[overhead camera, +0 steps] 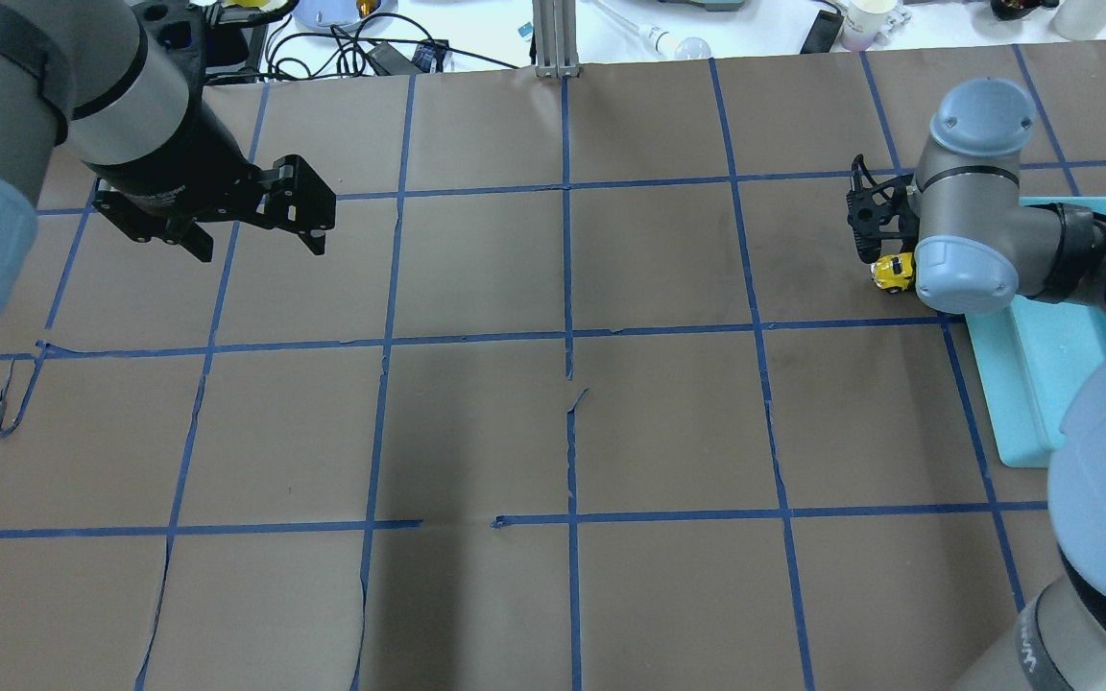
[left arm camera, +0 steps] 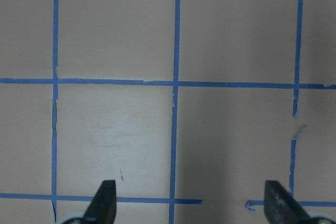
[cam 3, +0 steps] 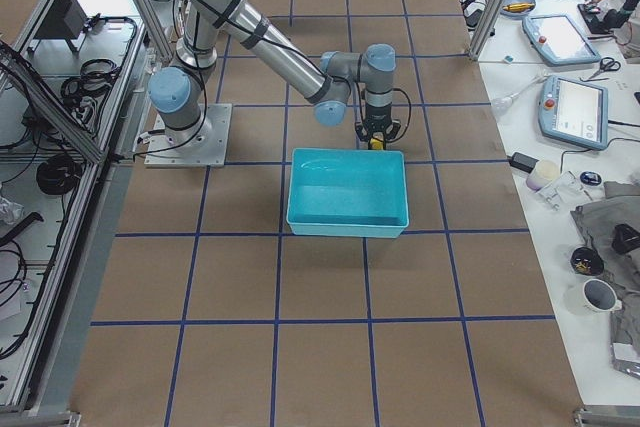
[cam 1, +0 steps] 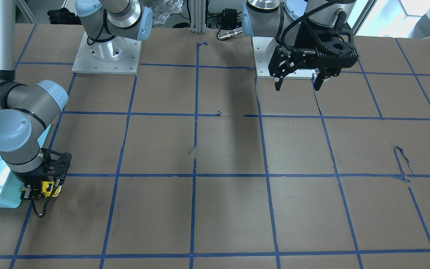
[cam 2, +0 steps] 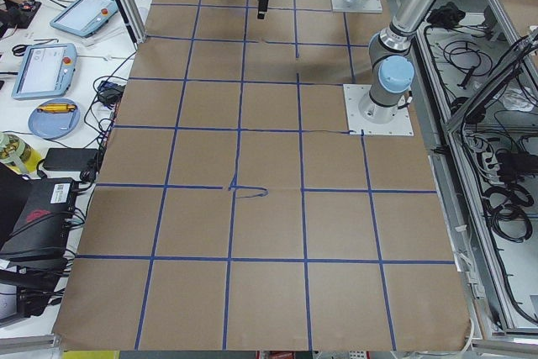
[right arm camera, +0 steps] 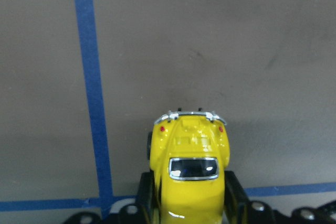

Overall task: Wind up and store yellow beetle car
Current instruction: 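Lower the right gripper onto the yellow car and grasp it, then lift the car with the right gripper and lower it into the blue tray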

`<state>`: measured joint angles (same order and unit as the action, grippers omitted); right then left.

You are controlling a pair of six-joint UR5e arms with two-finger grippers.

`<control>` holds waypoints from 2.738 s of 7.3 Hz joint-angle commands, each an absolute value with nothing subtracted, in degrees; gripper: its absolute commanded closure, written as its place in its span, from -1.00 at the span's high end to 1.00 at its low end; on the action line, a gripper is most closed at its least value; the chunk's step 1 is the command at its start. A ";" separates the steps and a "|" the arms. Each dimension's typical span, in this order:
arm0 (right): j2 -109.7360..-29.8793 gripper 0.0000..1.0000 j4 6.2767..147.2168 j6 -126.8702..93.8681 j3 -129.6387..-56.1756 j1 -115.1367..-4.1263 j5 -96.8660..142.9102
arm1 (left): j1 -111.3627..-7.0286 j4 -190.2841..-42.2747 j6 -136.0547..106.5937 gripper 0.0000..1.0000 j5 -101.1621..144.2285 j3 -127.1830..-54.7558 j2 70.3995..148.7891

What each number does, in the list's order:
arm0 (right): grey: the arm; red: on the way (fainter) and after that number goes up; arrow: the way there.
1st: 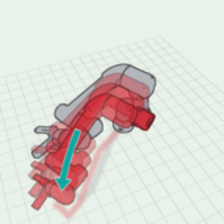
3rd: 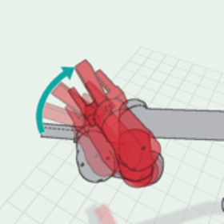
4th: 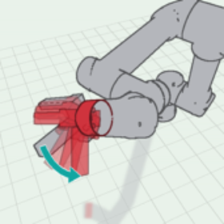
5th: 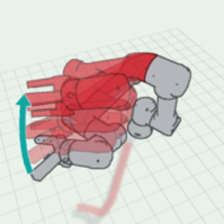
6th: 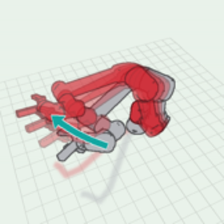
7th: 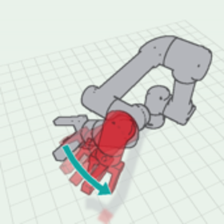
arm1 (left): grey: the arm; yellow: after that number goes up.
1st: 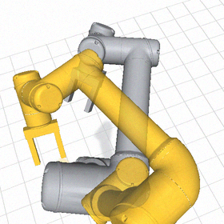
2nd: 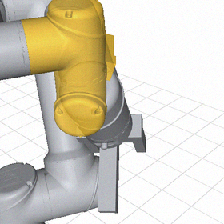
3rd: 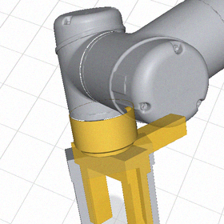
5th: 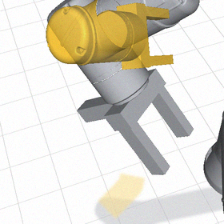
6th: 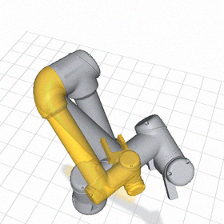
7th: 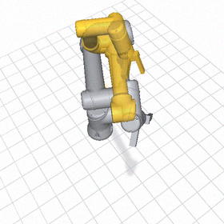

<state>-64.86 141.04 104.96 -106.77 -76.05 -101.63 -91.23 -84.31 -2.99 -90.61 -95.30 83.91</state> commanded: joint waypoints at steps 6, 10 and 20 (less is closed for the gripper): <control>-74.69 -1.00 114.93 104.41 -95.66 -80.07 -100.77 | -91.41 -88.77 -2.99 1.00 -90.18 -96.33 83.67; -76.12 -1.00 112.76 107.47 -95.18 -65.35 -106.26 | -90.35 -89.29 -3.60 1.00 -90.26 -89.86 87.52; -68.38 0.17 119.97 112.33 -104.41 -60.12 -106.44 | -90.53 -85.08 -2.90 1.00 -90.18 -89.91 88.51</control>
<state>-68.42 119.33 112.53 -103.67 -60.28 -106.25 -90.57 -84.96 -2.90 -90.15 -89.95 88.50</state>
